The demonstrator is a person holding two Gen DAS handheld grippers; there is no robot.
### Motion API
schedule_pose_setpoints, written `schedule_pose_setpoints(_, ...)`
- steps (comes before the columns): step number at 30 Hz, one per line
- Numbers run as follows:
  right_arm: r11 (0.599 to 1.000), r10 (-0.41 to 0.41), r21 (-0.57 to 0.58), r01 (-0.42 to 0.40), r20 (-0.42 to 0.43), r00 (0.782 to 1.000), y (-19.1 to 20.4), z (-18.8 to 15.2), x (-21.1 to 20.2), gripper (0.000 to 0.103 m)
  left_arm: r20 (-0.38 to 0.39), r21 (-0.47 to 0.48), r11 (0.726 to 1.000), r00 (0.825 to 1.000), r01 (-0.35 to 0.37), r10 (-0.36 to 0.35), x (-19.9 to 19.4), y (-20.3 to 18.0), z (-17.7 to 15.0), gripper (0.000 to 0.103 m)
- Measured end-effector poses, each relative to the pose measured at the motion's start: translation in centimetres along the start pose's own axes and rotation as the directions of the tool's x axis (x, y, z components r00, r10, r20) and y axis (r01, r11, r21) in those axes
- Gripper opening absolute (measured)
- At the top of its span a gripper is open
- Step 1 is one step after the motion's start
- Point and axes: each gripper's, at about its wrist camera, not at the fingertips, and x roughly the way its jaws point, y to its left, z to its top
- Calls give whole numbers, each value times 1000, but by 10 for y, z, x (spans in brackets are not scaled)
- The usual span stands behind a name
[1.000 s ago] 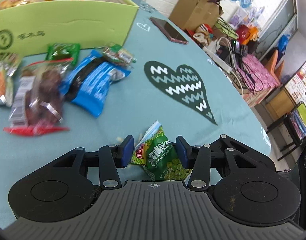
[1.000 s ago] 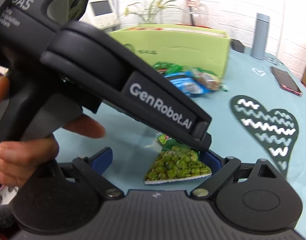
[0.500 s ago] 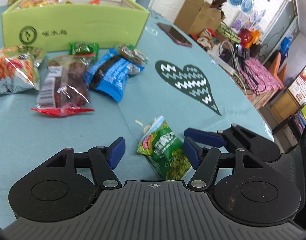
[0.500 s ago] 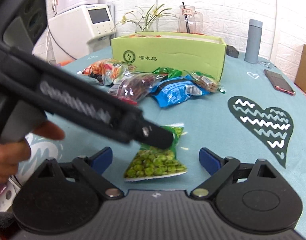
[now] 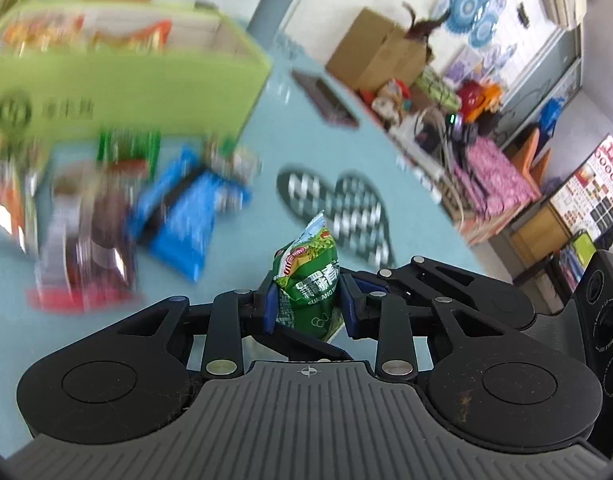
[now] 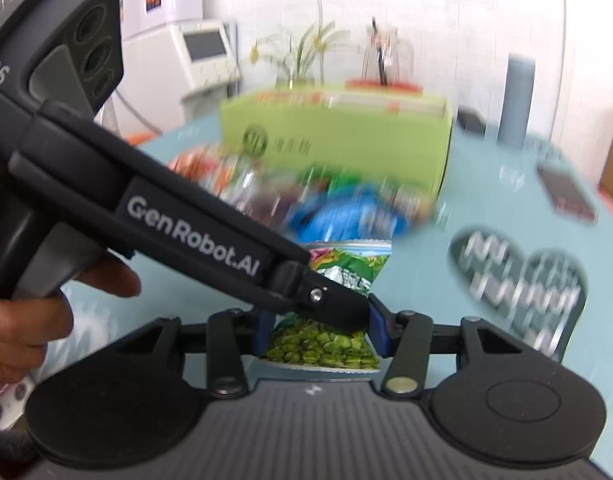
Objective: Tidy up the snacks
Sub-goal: 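Carry the green pea packet into the green box and release, then grasp the blue snack bar with the left tool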
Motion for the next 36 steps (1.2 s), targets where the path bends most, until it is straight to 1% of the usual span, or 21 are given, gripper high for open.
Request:
schedule_pose_setpoints(3,997,-25,-76,31,79,997,-15,45,13,56,84,19,1000,996,-6,5,-2,3,55,8)
schedule_pose_setpoints(6,990,-28,-131,45,129,991,-33,95,42,61,136,22,999,990,-46,43,5,15,107,8)
schedule_pose_setpoints(7,990,-25,-137,44,135,991,-39,109,54,62,144,10,998,988,-57,55,11,23,125,6)
schedule_pose_setpoints(10,990,-13,-137,31,124,992,-60,143,97,62,124,-25,996,988,-90,92,36,49,165,6)
schedule_pose_setpoints(12,991,0,-133,11,87,996,-72,156,129,62,88,-55,993,990,-106,111,55,70,178,6)
schedule_pose_setpoints(13,991,7,-130,2,67,998,-76,158,141,62,73,-66,991,990,-115,120,64,78,181,8)
schedule_pose_setpoints(14,992,16,-128,-10,46,999,-80,160,154,62,61,-74,990,990,-120,124,71,85,184,13)
schedule_pose_setpoints(15,992,22,-126,-17,34,999,-82,160,162,66,57,-77,989,990,-124,128,75,92,185,21)
schedule_pose_setpoints(16,991,23,-131,-18,34,999,-82,161,167,71,63,-82,989,990,-123,129,76,95,186,37)
schedule_pose_setpoints(17,991,16,-137,-10,45,999,-81,161,168,75,80,-88,989,988,-122,129,74,98,187,50)
schedule_pose_setpoints(18,990,7,-144,3,64,998,-80,162,165,81,107,-93,989,986,-117,127,68,99,187,53)
schedule_pose_setpoints(19,988,-10,-150,24,89,996,-79,163,160,87,130,-90,989,984,-114,126,61,97,186,55)
schedule_pose_setpoints(21,983,-42,-170,66,142,989,-74,163,141,93,164,-66,991,978,-117,126,43,90,180,56)
schedule_pose_setpoints(24,976,-61,-190,102,209,976,-66,152,103,93,209,-22,992,969,-126,128,15,77,156,66)
schedule_pose_setpoints(25,978,-61,-184,103,219,974,-64,144,91,93,215,-12,993,969,-120,120,9,74,146,69)
schedule_pose_setpoints(26,980,-60,-171,99,218,974,-63,136,81,93,212,-7,994,971,-108,107,4,72,135,69)
schedule_pose_setpoints(28,988,-55,-130,81,192,980,-61,111,66,93,177,6,997,981,-76,74,3,68,109,69)
schedule_pose_setpoints(31,996,-70,-45,77,133,989,-65,69,62,93,106,-1,997,991,-77,76,16,65,77,66)
schedule_pose_setpoints(33,996,-84,51,79,99,992,-72,46,62,93,62,-31,997,995,-71,73,27,66,64,63)
schedule_pose_setpoints(34,992,-81,106,71,94,992,-79,38,62,93,46,-51,997,997,-56,59,32,66,60,62)
schedule_pose_setpoints(36,975,-99,209,74,111,989,-94,26,64,93,34,-76,996,998,-43,46,39,66,55,62)
